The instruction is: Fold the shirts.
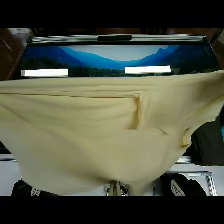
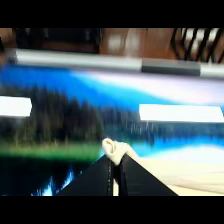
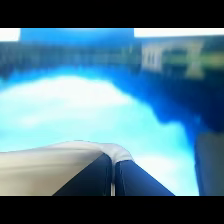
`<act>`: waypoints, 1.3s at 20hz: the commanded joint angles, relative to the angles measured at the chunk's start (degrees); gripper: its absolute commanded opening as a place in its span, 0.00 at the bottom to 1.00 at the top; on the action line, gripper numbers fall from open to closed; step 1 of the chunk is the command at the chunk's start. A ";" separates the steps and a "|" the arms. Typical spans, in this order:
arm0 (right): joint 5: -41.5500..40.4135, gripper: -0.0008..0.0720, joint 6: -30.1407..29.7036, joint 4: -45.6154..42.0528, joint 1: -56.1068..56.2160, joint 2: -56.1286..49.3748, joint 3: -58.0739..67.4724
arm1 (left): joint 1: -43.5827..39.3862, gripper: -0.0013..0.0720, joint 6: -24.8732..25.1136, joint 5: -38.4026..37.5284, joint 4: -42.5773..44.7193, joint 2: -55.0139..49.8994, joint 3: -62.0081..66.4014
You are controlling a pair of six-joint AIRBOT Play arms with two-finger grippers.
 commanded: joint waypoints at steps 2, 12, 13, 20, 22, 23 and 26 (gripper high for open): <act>-15.91 0.12 -0.02 4.48 0.37 -12.13 -18.64 | -0.02 0.07 2.86 2.08 0.20 -10.73 -18.03; -73.81 0.12 -2.16 7.50 10.43 -43.28 -19.56 | -16.85 0.07 0.79 37.44 -1.25 -57.02 -4.15; -75.87 0.12 -1.84 7.43 10.32 -44.24 -19.56 | -17.03 0.07 -0.17 39.01 -1.25 -59.43 -2.14; -64.08 0.12 -1.66 7.02 9.79 -46.93 -19.56 | -16.70 0.07 -2.21 30.49 -0.72 -67.80 1.07; -56.83 0.12 -1.70 6.27 9.20 -45.88 -19.56 | -15.65 0.07 0.44 22.64 -0.72 -67.08 1.11; -51.89 0.12 -1.70 4.83 9.14 -45.00 -19.56 | -14.82 0.07 2.78 17.49 -0.72 -66.38 1.11; -39.95 0.12 -1.64 1.31 8.04 -41.75 -19.56 | -11.69 0.07 5.22 3.72 -0.28 -65.31 1.11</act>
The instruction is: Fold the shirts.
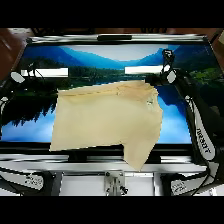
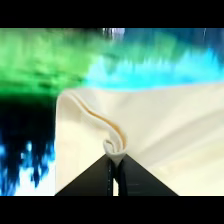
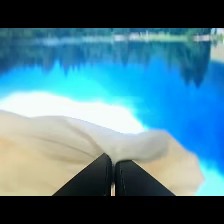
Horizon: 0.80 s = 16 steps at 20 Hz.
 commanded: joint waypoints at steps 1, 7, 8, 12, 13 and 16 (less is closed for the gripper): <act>16.00 0.12 0.57 -3.17 -1.14 3.02 0.00 | 3.28 0.07 2.93 -17.05 0.50 0.44 0.13; 30.69 0.12 3.39 -3.61 -1.66 2.45 -0.13 | 5.25 0.07 2.34 -22.34 2.45 -0.33 0.11; 30.95 0.12 4.39 -3.52 -1.68 2.27 -0.13 | 5.25 0.07 1.53 -22.75 2.54 -0.87 0.00; 34.42 0.12 6.86 -4.39 -1.68 1.20 -0.44 | 4.98 0.07 0.39 -23.12 2.58 -1.84 -1.18; 34.86 0.12 7.10 -4.33 -1.66 0.79 -0.48 | 4.98 0.07 0.37 -23.15 2.58 -1.84 -1.27; 34.73 0.12 9.25 -4.13 -1.66 -0.70 -0.48 | 4.85 0.07 0.35 -24.15 2.56 -1.97 -1.29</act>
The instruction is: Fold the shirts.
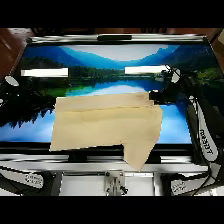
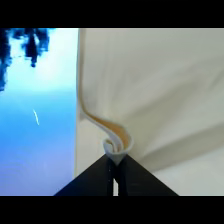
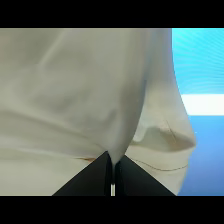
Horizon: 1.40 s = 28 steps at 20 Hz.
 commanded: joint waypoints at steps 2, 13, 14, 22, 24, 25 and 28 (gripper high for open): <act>1.64 0.12 3.10 -0.07 0.00 -2.16 -0.04 | -0.07 0.07 -0.33 -2.43 0.11 -0.52 -0.33; 5.62 0.67 1.16 -0.26 -0.24 -1.03 2.89 | 1.01 0.89 -4.26 -5.92 0.26 -0.17 -0.61; 7.80 0.75 -0.33 -1.88 -0.72 0.39 4.44 | 1.99 0.89 -4.46 -8.83 0.28 0.24 1.77; 19.02 0.82 -5.92 -4.81 -16.79 16.26 -1.60 | 16.85 0.89 -1.36 -15.06 3.80 17.79 -12.83; 16.24 0.82 -6.36 -4.81 -19.06 20.17 -5.77 | 20.48 0.89 1.11 -10.54 2.36 22.80 -25.88; 15.41 0.82 -6.62 -4.83 -19.67 21.51 -7.48 | 21.68 0.89 3.30 -8.20 0.85 24.41 -31.28; 13.35 0.82 -7.61 -5.42 -19.65 22.51 -9.33 | 21.49 0.89 4.44 -4.20 -0.09 25.05 -40.52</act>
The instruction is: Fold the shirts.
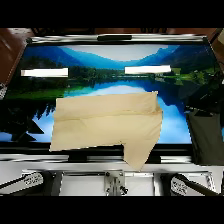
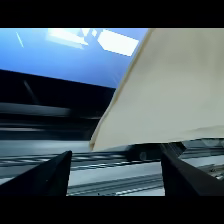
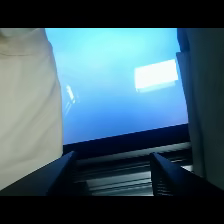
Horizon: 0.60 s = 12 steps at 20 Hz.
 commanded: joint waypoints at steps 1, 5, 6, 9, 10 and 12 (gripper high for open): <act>-3.98 0.82 -0.70 -0.33 -1.29 2.21 -2.64 | 0.87 0.89 2.32 5.57 -1.33 2.49 -11.78; -7.17 0.82 0.44 -0.33 -1.29 2.21 -2.64 | -0.63 0.89 2.69 9.20 -1.88 2.47 -15.50; -7.21 0.82 0.42 -0.33 -1.29 2.21 -2.64 | -0.68 0.89 2.80 10.03 -2.91 2.47 -15.91; -7.19 0.82 0.42 -0.33 -1.29 2.21 -2.64 | -1.99 0.89 3.13 11.89 -4.98 2.47 -16.52; -7.17 0.82 0.42 -0.33 -1.29 2.21 -2.64 | -2.89 0.89 3.13 12.61 -4.98 2.47 -16.90; -6.99 0.82 0.42 -0.33 -1.29 2.23 -2.64 | -5.07 0.89 2.99 14.80 -5.42 2.47 -18.18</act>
